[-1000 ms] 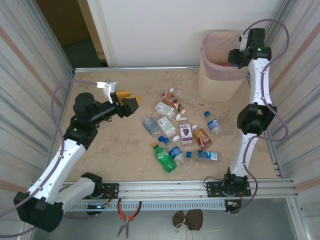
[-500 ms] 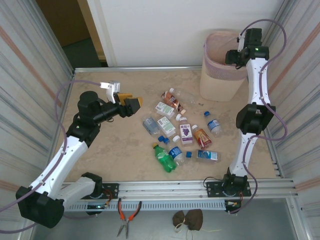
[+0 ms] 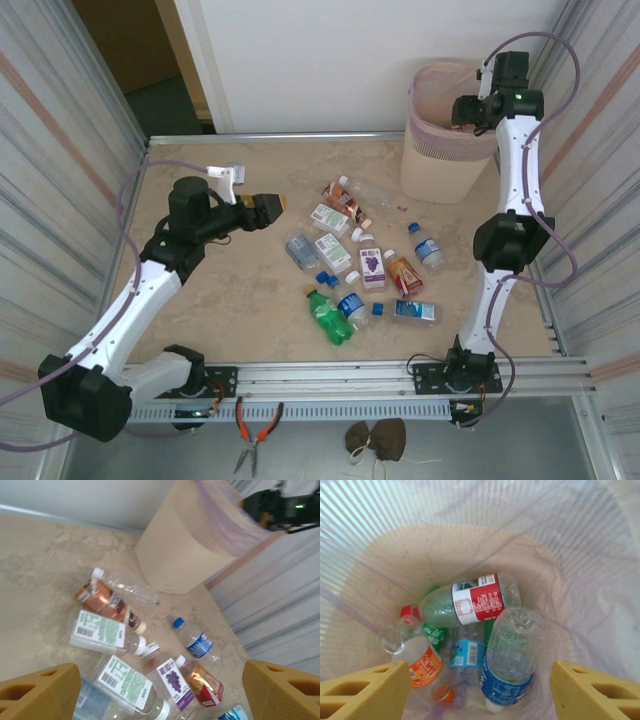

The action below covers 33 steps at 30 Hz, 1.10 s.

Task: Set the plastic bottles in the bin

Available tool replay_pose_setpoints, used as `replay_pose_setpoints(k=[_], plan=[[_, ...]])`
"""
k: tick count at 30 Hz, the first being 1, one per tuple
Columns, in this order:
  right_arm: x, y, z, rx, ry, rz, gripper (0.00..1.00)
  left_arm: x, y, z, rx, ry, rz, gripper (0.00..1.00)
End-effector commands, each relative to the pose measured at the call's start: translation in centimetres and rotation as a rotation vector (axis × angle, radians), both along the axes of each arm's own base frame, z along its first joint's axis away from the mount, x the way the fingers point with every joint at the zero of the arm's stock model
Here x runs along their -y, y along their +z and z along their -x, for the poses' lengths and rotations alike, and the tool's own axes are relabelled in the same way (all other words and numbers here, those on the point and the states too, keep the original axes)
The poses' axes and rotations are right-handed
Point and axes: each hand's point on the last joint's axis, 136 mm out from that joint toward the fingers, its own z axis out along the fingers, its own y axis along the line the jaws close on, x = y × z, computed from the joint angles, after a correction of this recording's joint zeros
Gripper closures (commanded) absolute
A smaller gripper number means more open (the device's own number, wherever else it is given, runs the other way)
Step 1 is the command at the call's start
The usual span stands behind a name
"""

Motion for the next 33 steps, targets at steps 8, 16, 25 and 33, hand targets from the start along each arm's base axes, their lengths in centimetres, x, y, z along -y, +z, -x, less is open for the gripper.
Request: replay_pose_setpoints(k=[8, 16, 25, 33], plan=[[-3.0, 7.4, 4.1, 0.12, 0.059, 0.0, 0.27, -2.3, -6.5, -1.6, -0.31, 0.24, -0.16, 0.2], [-5.0, 10.1, 7.1, 0.178, 0.094, 0.027, 0.27, -2.9, -10.8, -1.4, -0.501, 0.432, -0.24, 0.22], [-6.2, 9.7, 11.3, 0.197, 0.11, 0.021, 0.26, 0.0, -15.1, -1.5, -0.651, 0.473, -0.293, 0.2], [-5.7, 7.4, 14.7, 0.17, 0.094, 0.02, 0.25, 2.4, -19.0, -2.1, -0.781, 0.499, -0.321, 0.17]])
